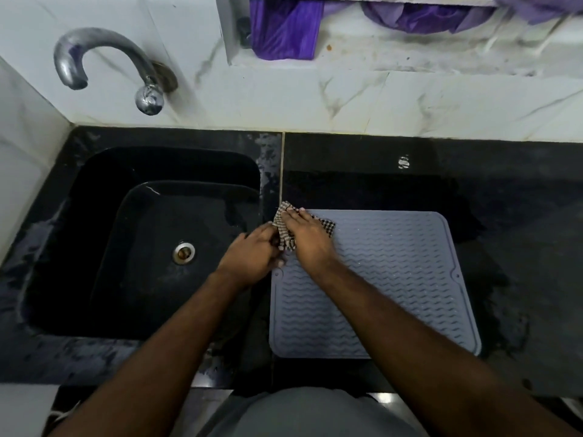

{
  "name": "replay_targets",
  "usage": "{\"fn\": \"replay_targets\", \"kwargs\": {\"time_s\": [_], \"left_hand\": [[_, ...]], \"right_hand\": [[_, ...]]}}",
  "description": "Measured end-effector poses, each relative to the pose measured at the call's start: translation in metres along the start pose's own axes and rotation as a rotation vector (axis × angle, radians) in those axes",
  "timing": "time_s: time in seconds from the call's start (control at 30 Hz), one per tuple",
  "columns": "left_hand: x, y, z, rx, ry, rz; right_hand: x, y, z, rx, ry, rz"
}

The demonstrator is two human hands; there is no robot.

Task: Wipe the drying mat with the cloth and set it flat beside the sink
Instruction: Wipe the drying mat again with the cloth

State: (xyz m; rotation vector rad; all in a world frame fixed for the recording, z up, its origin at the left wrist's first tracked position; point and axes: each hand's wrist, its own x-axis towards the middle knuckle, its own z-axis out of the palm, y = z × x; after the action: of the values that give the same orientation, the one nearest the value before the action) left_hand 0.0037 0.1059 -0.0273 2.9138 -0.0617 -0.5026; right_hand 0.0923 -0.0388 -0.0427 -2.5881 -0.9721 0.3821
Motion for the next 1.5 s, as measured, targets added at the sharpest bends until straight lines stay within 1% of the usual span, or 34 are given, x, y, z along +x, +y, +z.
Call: {"fn": "replay_targets", "kwargs": {"time_s": [0.1,0.17,0.3,0.4,0.5,0.57,0.67,0.77,0.83,0.87,0.93,0.97,1.0,1.03,1.07,1.17,1.2,1.23,1.3,1.4,1.43,1.5], "left_hand": [[0.000,-0.028,0.006,0.033,0.028,0.105],[0.000,-0.034,0.010,0.046,0.058,0.125],[0.004,-0.035,0.010,0.087,0.131,0.143],[0.006,-0.037,0.010,0.115,0.137,0.149],[0.010,-0.038,0.008,0.160,0.110,0.152],[0.013,-0.039,0.005,0.194,0.068,0.151],[0.015,-0.038,0.004,0.226,0.013,0.141],[0.014,-0.033,0.002,0.216,-0.001,0.130],[0.012,-0.028,0.002,0.199,-0.018,0.125],[0.010,-0.026,0.003,0.180,-0.022,0.134],[0.001,-0.021,0.007,0.092,-0.019,0.139],[-0.005,-0.018,0.010,0.012,-0.011,0.122],[-0.011,-0.015,0.012,-0.070,0.000,0.106],[-0.019,-0.011,0.015,-0.126,0.009,0.106],[-0.026,-0.008,0.018,-0.146,0.018,0.123],[-0.051,0.008,0.030,-0.145,0.028,0.156],[-0.060,0.014,0.036,-0.144,0.031,0.143],[-0.069,0.020,0.041,-0.136,0.035,0.126],[-0.084,0.027,0.050,-0.117,0.034,0.092],[-0.100,0.035,0.059,-0.117,0.056,0.081],[-0.104,0.039,0.062,-0.121,0.069,0.075],[-0.110,0.044,0.067,-0.146,0.091,0.045]], "right_hand": [[-0.003,0.007,-0.010,0.190,-0.005,0.047],[-0.006,0.010,-0.015,0.218,-0.017,0.069],[-0.020,-0.023,0.004,-0.051,-0.012,0.183],[-0.046,-0.042,0.028,-0.194,-0.016,0.196],[-0.073,-0.033,0.034,-0.222,-0.018,0.126],[-0.089,-0.027,0.032,-0.215,-0.053,0.063],[-0.113,-0.027,0.026,-0.206,-0.115,0.022],[-0.131,-0.030,0.014,-0.076,-0.132,-0.002],[-0.131,-0.029,-0.002,0.071,-0.169,0.046],[-0.128,-0.029,-0.011,0.159,-0.133,0.107],[-0.116,-0.031,-0.029,0.310,0.037,0.209],[-0.108,-0.033,-0.038,0.331,0.111,0.228],[-0.101,-0.034,-0.046,0.335,0.142,0.245],[-0.095,-0.034,-0.053,0.351,0.125,0.262],[-0.093,-0.032,-0.058,0.386,0.052,0.272],[-0.102,-0.025,-0.060,0.448,-0.343,0.237],[-0.109,-0.022,-0.057,0.449,-0.430,0.201],[-0.114,-0.018,-0.053,0.454,-0.474,0.158],[-0.122,-0.012,-0.049,0.493,-0.505,0.075],[-0.130,-0.010,-0.045,0.615,-0.604,0.024],[-0.131,-0.011,-0.041,0.600,-0.627,-0.004],[-0.128,-0.017,-0.028,0.476,-0.626,-0.051]]}}
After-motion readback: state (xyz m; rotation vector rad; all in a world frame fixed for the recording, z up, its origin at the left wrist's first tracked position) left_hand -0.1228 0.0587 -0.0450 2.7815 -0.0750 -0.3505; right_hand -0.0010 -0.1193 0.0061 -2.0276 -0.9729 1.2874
